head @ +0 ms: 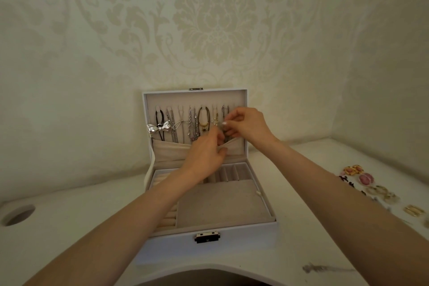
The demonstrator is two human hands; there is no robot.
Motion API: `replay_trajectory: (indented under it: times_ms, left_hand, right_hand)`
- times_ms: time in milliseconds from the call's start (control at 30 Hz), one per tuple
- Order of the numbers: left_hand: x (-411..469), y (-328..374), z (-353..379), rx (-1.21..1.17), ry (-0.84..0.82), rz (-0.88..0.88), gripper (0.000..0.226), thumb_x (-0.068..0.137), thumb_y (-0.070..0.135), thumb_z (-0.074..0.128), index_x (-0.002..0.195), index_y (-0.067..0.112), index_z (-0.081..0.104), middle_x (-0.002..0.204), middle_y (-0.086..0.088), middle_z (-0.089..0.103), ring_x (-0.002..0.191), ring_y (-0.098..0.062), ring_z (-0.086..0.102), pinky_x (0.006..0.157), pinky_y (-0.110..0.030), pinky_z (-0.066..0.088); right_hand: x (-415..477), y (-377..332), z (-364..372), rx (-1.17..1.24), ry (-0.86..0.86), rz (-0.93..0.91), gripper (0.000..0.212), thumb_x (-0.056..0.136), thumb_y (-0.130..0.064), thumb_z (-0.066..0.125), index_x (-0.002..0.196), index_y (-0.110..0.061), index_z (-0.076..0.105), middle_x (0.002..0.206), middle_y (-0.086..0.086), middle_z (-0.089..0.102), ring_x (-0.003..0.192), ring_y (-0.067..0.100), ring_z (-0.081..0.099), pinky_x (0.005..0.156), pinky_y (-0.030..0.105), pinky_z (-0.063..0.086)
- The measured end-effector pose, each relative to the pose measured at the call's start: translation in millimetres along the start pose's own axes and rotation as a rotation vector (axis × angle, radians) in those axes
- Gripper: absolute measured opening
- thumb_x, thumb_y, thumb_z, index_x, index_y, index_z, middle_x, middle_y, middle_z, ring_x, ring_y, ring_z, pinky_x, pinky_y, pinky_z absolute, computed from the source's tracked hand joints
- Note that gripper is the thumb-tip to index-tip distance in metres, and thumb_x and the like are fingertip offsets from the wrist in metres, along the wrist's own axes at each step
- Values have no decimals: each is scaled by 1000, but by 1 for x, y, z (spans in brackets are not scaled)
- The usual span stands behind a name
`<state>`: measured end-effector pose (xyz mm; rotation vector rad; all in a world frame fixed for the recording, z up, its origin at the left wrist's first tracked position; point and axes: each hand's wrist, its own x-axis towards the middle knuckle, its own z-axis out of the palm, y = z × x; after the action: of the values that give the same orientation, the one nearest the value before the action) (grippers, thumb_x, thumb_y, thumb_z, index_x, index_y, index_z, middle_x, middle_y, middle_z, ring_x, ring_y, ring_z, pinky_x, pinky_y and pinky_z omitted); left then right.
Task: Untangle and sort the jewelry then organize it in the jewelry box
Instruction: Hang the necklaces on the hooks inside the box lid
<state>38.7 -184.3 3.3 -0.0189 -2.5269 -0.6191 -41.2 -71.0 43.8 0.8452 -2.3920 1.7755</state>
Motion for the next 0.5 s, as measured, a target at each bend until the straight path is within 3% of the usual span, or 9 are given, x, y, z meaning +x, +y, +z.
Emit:
replay_trajectory:
  times_ms: [67, 200, 333, 500]
  left_hand:
    - [0, -1, 1, -5, 7, 5, 25, 87, 14, 61, 109, 11, 52, 109, -5, 62, 100, -20, 59, 85, -35, 47]
    - [1, -1, 2, -4, 7, 1, 26, 86, 13, 61, 110, 9, 53, 110, -6, 62, 102, -21, 59, 87, -35, 46]
    - [3, -2, 1, -21, 9, -17, 24, 85, 13, 61, 108, 11, 54, 109, -4, 62, 100, -20, 58, 87, -36, 47]
    - [6, -2, -2, -30, 64, -26, 23, 84, 13, 63, 106, 12, 58, 109, -3, 61, 104, -19, 55, 88, -32, 44]
  right_hand:
    - [-1, 2, 0, -85, 10, -21, 17, 80, 6, 66, 79, -11, 64, 70, 7, 65, 56, 15, 63, 59, 23, 56]
    - [-3, 6, 0, -118, 34, -50, 23, 79, 10, 61, 81, -12, 65, 80, 15, 70, 66, 22, 67, 70, 33, 59]
    - [-8, 9, -3, -279, 72, -159, 30, 79, 11, 52, 87, -13, 69, 84, -2, 67, 86, 19, 67, 84, 34, 54]
    - [-18, 13, -5, -319, 97, -204, 35, 81, 10, 45, 87, -15, 69, 85, -1, 69, 87, 18, 65, 85, 38, 52]
